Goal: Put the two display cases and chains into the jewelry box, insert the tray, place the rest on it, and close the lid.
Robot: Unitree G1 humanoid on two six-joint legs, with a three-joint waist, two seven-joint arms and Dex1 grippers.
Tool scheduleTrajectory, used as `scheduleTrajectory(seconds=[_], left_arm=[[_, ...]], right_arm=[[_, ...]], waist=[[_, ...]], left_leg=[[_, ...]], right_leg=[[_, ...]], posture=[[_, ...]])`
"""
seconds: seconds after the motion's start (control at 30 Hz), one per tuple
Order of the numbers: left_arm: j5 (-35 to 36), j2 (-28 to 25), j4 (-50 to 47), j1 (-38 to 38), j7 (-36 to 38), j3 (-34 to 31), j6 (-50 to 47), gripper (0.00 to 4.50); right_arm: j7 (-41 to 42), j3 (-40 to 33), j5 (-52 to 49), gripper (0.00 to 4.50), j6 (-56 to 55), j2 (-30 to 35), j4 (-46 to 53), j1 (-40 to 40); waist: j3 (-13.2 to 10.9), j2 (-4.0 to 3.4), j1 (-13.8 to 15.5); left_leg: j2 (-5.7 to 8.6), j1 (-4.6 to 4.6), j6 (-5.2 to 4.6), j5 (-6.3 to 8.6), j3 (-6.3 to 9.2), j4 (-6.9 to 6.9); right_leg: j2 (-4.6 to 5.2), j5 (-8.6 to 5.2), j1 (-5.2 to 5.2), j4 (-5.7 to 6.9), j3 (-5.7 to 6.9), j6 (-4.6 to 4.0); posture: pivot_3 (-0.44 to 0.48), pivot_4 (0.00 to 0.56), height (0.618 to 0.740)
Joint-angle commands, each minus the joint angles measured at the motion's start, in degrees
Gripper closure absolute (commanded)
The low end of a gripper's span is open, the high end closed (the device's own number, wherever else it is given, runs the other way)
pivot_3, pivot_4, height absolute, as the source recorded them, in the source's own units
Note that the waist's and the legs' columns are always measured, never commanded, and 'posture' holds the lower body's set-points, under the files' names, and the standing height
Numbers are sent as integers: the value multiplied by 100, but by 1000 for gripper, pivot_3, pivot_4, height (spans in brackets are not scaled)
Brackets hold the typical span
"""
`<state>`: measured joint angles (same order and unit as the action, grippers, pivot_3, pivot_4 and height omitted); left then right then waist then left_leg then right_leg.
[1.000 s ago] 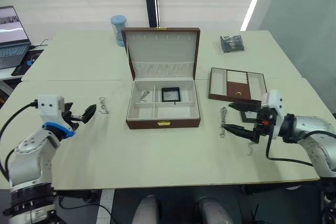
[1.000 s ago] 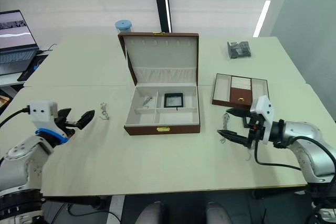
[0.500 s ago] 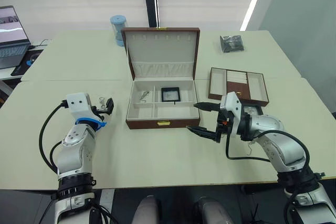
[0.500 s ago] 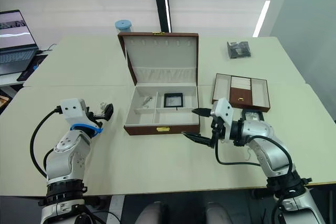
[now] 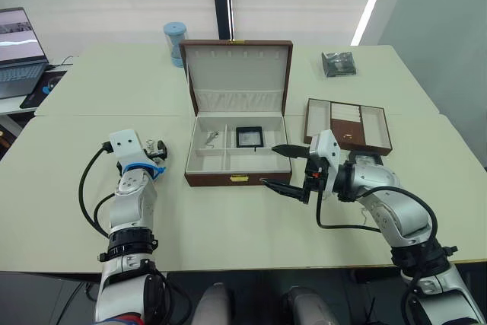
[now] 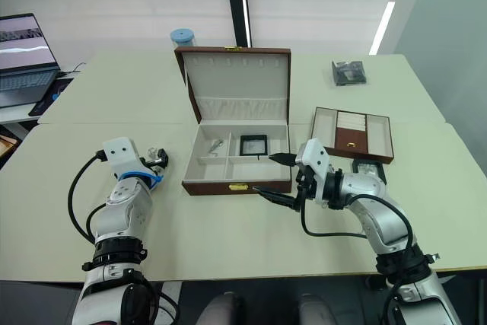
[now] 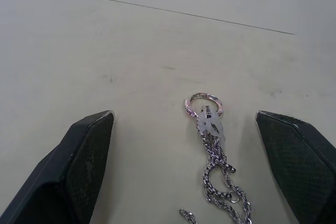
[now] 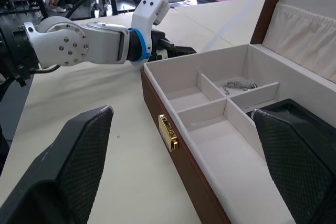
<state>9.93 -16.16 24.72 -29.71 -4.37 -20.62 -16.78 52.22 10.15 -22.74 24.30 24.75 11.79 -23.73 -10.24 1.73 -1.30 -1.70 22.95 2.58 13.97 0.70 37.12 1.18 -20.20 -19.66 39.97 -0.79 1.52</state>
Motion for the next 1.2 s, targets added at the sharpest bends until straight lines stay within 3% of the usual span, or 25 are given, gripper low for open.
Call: scheduleTrajectory(seconds=[0.03, 0.23, 0.27, 0.37, 0.77, 1.0, 1.2], left_arm=[[5, 88, 95, 36, -4, 72, -62, 36], [-35, 43, 72, 164, 59, 136, -172, 36], [-64, 22, 62, 182, 60, 163, -214, 212], [-111, 1, 44, 214, 29, 215, -323, 861], [-31, 95, 17, 259, 24, 204, -386, 4427], [104, 168, -111, 332, 65, 118, -355, 4469], [296, 166, -1125, 527, 239, 179, -699, 4469]], right_arm=[[-28, -101, -104, 0, 45, 29, 273, -63], [-24, -126, -144, 0, 131, 61, 325, -58], [-24, -123, -150, 0, 141, 65, 329, -61], [-28, -119, -157, 0, 152, 61, 330, -68], [-11, -128, -157, 0, 158, 97, 315, -104], [4, -131, -170, 0, 151, 138, 341, -87], [2, -154, -171, 0, 116, 149, 306, -116]], waist=[[0, 0, 0], [1, -1, -1], [1, -1, -1], [3, -3, -1], [6, -7, -17], [7, -8, -17], [6, -7, -19]], left_leg=[[0, 0, 1, 0, 0, 0], [1, -1, 2, -1, -1, 0], [1, -1, 2, -1, -1, 0], [1, -2, 2, -1, -1, -1], [0, -7, 3, -1, -2, -4], [0, -7, 3, -1, -2, -4], [0, -5, 3, -2, -3, -5]], right_leg=[[0, 0, 0, 0, 0, 0], [1, 0, 1, -1, -1, 0], [1, 0, 1, -1, -2, 0], [1, 0, 1, -1, -1, 0], [0, 0, 3, 0, -3, 0], [0, 0, 4, -1, -4, 0], [0, 0, 3, -4, -5, 0]], posture=[[0, 150, 740], [0, 150, 740], [0, 150, 740], [0, 150, 740], [0, 150, 740], [0, 150, 740], [0, 150, 740]])
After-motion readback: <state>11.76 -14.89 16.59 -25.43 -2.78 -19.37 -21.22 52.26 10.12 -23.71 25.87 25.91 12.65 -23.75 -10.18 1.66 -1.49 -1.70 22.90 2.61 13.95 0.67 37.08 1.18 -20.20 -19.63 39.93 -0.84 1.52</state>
